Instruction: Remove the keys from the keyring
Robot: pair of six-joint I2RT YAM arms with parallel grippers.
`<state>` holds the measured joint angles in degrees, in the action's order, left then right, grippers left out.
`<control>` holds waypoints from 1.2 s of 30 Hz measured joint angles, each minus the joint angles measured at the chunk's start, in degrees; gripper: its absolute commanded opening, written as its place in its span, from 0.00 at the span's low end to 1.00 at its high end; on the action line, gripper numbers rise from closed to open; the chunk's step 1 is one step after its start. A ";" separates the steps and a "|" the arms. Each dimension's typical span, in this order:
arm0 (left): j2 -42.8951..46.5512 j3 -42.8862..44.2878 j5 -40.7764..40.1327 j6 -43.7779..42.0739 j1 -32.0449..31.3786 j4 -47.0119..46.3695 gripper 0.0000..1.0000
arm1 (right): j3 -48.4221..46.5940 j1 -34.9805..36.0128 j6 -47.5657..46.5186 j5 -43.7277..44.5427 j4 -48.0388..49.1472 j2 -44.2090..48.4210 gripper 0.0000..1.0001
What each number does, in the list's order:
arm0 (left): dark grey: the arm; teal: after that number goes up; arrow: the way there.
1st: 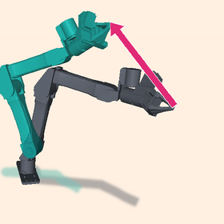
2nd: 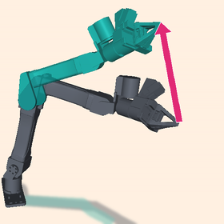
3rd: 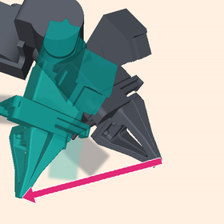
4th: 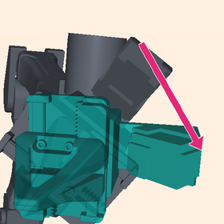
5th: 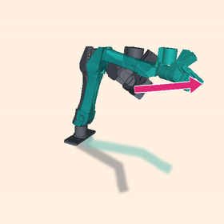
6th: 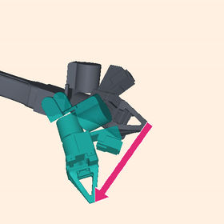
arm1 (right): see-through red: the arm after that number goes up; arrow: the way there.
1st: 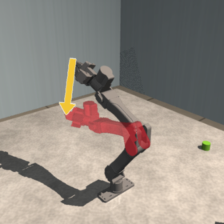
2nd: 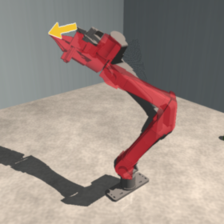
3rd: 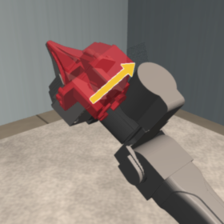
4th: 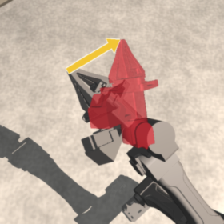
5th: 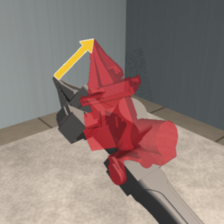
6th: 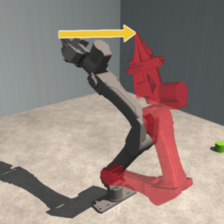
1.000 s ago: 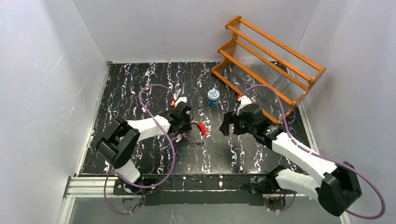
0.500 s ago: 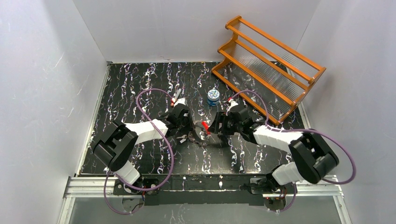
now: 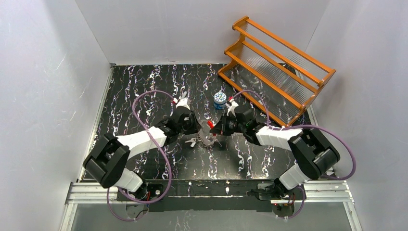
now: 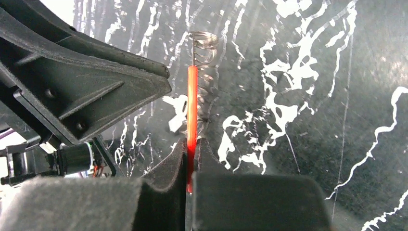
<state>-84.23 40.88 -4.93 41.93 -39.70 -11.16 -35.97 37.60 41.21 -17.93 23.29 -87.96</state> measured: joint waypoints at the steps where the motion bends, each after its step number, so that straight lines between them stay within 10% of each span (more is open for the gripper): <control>1: 0.81 0.00 -0.07 -0.22 0.00 0.00 0.39 | -0.31 0.00 -0.52 -0.15 -0.13 0.52 0.01; 10: 13.27 4.90 1.84 -8.79 2.54 5.66 0.87 | -6.58 -1.68 -13.27 -1.01 -10.01 12.15 0.01; 25: 22.45 22.05 16.87 -37.66 4.13 18.14 0.93 | -14.95 -2.99 -31.63 0.13 -29.62 26.99 0.01; 36: 27.50 2.91 24.81 -32.57 4.24 8.94 0.94 | -18.69 -7.63 -30.18 -5.18 -37.11 26.43 0.01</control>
<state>-56.73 43.79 19.88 9.37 -35.46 -2.22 -54.65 29.98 11.03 -23.11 -13.82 -61.54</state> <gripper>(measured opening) 0.942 0.066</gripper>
